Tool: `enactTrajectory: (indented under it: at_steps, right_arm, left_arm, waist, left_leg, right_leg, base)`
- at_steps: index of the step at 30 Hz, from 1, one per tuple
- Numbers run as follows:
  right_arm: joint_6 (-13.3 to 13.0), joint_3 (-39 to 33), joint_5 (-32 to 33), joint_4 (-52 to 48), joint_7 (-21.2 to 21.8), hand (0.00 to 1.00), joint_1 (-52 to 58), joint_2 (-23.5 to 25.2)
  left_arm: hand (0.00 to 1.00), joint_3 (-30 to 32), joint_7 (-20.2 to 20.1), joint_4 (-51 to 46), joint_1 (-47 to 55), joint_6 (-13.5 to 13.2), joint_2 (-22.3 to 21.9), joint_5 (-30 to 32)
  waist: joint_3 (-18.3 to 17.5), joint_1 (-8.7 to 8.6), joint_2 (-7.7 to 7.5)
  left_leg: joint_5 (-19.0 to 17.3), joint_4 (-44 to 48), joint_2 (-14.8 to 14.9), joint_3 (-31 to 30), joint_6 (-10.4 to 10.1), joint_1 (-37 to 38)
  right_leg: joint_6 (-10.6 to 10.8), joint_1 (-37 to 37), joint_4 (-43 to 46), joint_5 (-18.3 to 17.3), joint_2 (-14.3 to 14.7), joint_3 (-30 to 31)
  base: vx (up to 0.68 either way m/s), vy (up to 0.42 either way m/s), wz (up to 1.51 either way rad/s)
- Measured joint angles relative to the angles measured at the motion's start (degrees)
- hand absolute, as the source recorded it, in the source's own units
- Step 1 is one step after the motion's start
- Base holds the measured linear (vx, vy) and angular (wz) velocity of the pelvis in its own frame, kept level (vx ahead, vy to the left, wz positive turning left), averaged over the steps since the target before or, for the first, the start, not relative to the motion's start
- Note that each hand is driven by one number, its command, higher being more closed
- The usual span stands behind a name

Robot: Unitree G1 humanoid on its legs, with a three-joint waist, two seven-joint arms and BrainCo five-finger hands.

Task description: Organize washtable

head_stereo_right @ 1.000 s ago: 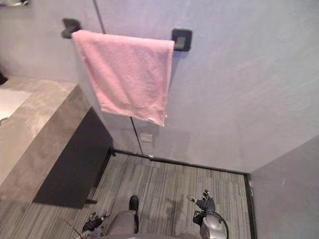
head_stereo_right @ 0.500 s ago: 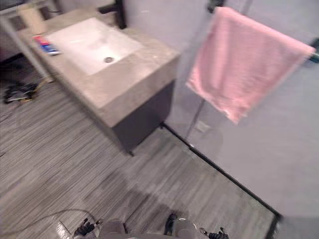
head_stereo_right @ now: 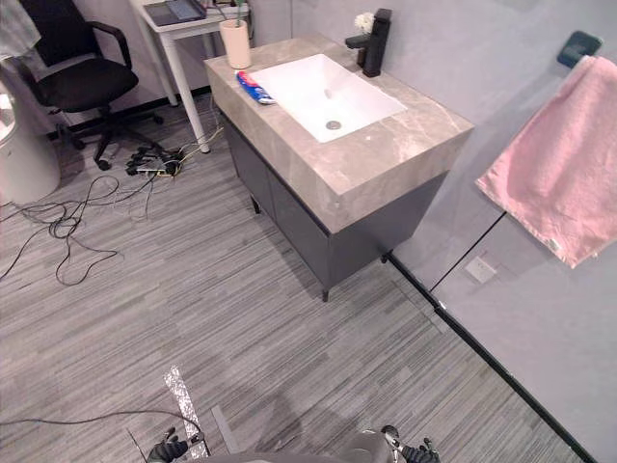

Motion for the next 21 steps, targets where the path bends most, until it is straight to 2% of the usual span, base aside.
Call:
enactTrajectory:
  at_steps: [1,2,4,6,7,8,10,15,21]
  right_arm:
    - [-0.01,0.08,-0.05,-0.05,0.0,0.0,0.31,0.23]
    - [0.02,0.08,-0.15,0.0,0.01,0.0,0.37,0.25]
    - [-0.12,0.43,-0.93,0.02,0.06,0.0,0.4,-0.04]
    - [-0.42,0.64,-1.93,0.02,0.09,0.0,0.45,-0.16]
    - [-0.45,0.85,-3.07,0.1,0.12,0.0,0.43,-0.74]
    - [-0.23,2.27,-5.12,0.53,0.11,0.0,0.53,-1.45]
    - [-0.22,3.02,-5.67,1.55,0.24,0.0,0.55,-1.9]
    - [-0.32,5.21,-5.74,1.93,0.98,0.0,0.62,-2.32]
    - [-0.46,7.86,-7.51,3.73,1.34,0.0,0.14,-1.78]
  left_arm:
    - [0.0,1.18,0.19,0.98,-0.01,0.02,0.21,0.02]
    - [0.0,2.89,0.7,1.82,0.49,0.15,0.13,0.48]
    - [0.0,3.85,0.85,2.03,1.99,0.8,-0.51,2.39]
    - [0.0,4.52,0.79,2.04,2.54,1.41,-1.83,4.07]
    - [0.0,4.67,0.79,2.23,2.1,1.59,-2.32,4.3]
    - [0.0,4.69,1.13,2.21,2.12,1.78,-2.65,4.8]
    - [0.0,4.69,1.33,2.24,2.3,1.78,-3.17,5.15]
    - [0.0,4.67,0.48,2.38,2.36,1.51,-3.04,5.12]
    - [0.0,4.54,0.45,3.55,2.13,1.49,-0.74,5.12]
  waist:
    - [0.01,-0.16,0.03]
    - [0.0,0.34,0.02]
    - [-0.1,0.58,-0.26]
    - [-0.36,0.54,-0.25]
    - [-0.12,0.55,-0.03]
    - [-0.25,0.95,0.2]
    - [-0.38,1.04,0.47]
    - [-0.71,1.44,-0.2]
    - [-1.26,1.65,-2.55]
  left_leg:
    - [0.63,0.03,0.54,-1.57,0.05,-0.28]
    - [0.94,0.12,0.95,-1.97,-0.11,-0.35]
    - [0.92,1.5,0.87,-1.93,-0.14,-1.01]
    - [1.59,1.36,0.93,-3.02,-1.15,-0.99]
    - [2.64,0.32,1.64,-3.78,-1.0,-0.97]
    - [3.99,-1.43,1.64,-3.71,0.57,-0.28]
    - [5.2,-3.41,1.79,-3.81,1.29,0.61]
    - [7.26,-6.74,1.61,-4.49,-1.78,1.08]
    - [7.92,-7.76,0.63,-4.52,-1.41,0.41]
  right_leg:
    - [1.1,0.35,3.09,-5.05,3.82,3.54]
    - [0.85,0.42,5.92,-11.02,7.82,5.27]
    - [1.87,2.17,4.36,-14.28,9.22,5.38]
    - [2.27,3.63,1.57,-17.48,9.94,6.57]
    - [2.24,3.81,0.55,-17.38,11.1,6.69]
    - [2.33,4.35,0.44,-16.94,11.47,6.28]
    - [2.18,4.48,0.67,-16.86,11.89,5.07]
    - [2.3,4.33,-0.76,-15.69,12.33,4.8]
    - [2.6,5.49,-4.78,-13.03,11.82,5.09]
  base:
    - [0.0,-0.08,0.53]
    - [0.01,-0.097,0.34]
    - [-0.05,-0.131,0.07]
    - [-0.08,-0.16,0.23]
    - [-0.07,-0.16,0.23]
    - [-0.09,-0.144,0.22]
    - [-0.09,-0.102,0.24]
    - [-0.05,0.011,0.06]
    - [0.02,0.055,0.0]
